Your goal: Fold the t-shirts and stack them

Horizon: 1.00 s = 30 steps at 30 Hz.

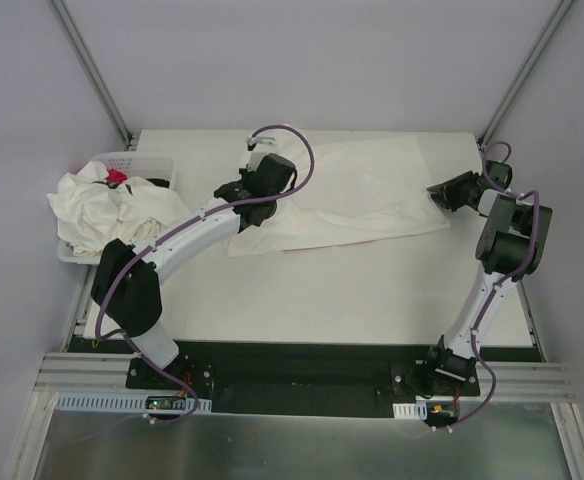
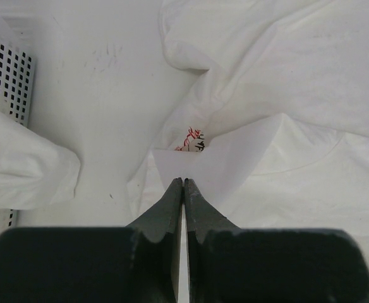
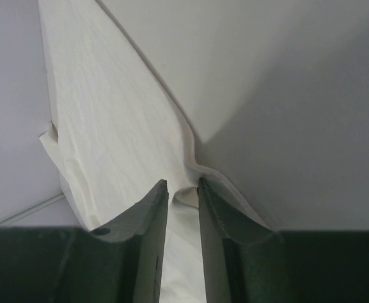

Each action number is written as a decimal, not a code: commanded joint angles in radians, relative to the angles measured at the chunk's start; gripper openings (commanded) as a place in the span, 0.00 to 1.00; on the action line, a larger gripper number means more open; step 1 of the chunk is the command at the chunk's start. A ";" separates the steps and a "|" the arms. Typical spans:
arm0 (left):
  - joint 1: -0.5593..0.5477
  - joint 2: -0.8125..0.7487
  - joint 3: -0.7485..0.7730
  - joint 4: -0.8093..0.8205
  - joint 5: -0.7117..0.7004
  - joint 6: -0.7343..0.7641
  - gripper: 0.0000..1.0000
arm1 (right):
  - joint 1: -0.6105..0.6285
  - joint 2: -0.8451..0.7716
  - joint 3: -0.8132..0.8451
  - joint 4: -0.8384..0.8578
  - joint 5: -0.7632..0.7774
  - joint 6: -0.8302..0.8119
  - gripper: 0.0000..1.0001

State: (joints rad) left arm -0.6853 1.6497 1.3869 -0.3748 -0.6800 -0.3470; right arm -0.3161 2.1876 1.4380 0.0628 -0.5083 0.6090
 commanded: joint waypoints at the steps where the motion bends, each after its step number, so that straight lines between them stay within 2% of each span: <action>1: 0.009 0.004 0.020 0.019 0.008 0.013 0.00 | 0.006 -0.014 0.013 0.005 0.011 0.003 0.27; 5: 0.009 0.004 0.017 0.019 0.010 0.011 0.00 | 0.005 -0.014 0.010 0.006 0.008 0.005 0.20; 14: 0.012 0.035 0.024 0.019 0.039 -0.009 0.00 | 0.003 -0.046 -0.040 0.009 0.004 0.006 0.12; 30: 0.010 0.056 0.018 0.022 0.056 -0.032 0.00 | -0.044 -0.146 -0.077 -0.031 0.002 -0.011 0.08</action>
State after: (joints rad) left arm -0.6849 1.7058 1.3869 -0.3706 -0.6292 -0.3557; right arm -0.3367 2.1323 1.3605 0.0486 -0.5083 0.6109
